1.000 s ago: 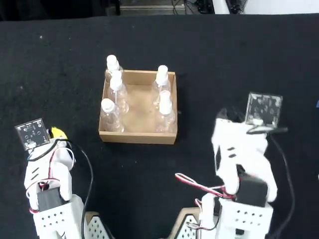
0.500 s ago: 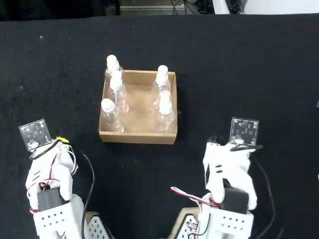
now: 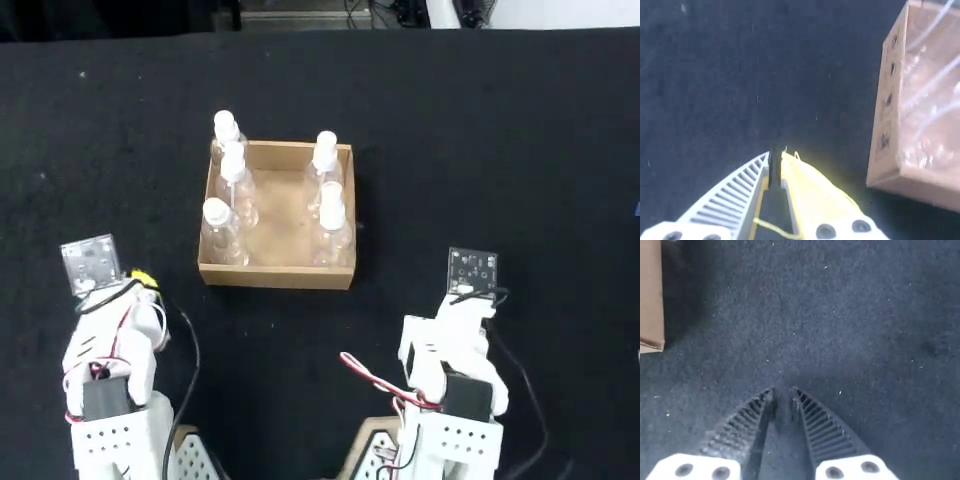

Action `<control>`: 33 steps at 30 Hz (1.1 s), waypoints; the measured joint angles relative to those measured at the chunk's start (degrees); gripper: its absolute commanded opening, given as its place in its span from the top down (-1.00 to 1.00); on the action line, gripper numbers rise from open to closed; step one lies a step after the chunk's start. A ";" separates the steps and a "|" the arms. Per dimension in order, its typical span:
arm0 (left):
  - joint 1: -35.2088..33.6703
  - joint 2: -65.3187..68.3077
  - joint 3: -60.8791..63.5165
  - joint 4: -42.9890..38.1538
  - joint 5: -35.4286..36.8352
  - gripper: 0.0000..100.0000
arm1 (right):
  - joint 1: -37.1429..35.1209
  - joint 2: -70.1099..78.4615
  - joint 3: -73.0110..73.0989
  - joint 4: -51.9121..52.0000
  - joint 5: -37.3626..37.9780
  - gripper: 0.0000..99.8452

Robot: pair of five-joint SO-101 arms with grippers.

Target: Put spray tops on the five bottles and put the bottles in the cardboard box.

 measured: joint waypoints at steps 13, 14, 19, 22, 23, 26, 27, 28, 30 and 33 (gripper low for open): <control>0.44 0.00 0.00 17.76 0.18 0.94 | 0.00 0.00 0.00 0.09 0.00 0.98; 0.44 0.00 0.00 17.76 0.18 0.94 | 0.00 0.00 0.00 0.09 0.00 0.98; 3.52 0.00 0.00 17.76 0.26 0.94 | -0.70 0.00 0.00 0.09 0.00 0.98; 9.32 0.00 0.00 17.76 0.26 0.94 | -5.01 0.00 0.00 0.09 0.00 0.98; 11.52 0.00 0.00 17.76 0.26 0.94 | -6.86 0.00 0.00 0.09 0.00 0.98; 14.77 0.00 0.00 17.76 0.18 0.94 | -10.29 0.00 0.00 0.09 0.00 0.98; 15.03 0.00 0.00 17.76 0.26 0.94 | -11.08 0.00 0.00 0.09 0.00 0.98; 15.12 0.00 0.00 17.76 0.26 0.94 | -11.34 0.00 0.00 0.09 0.00 0.98; 15.03 0.00 0.00 17.76 0.26 0.94 | -11.78 0.00 0.00 0.09 0.00 0.98; 15.21 0.00 0.00 17.76 0.26 0.94 | -11.96 0.00 0.00 0.09 0.00 0.98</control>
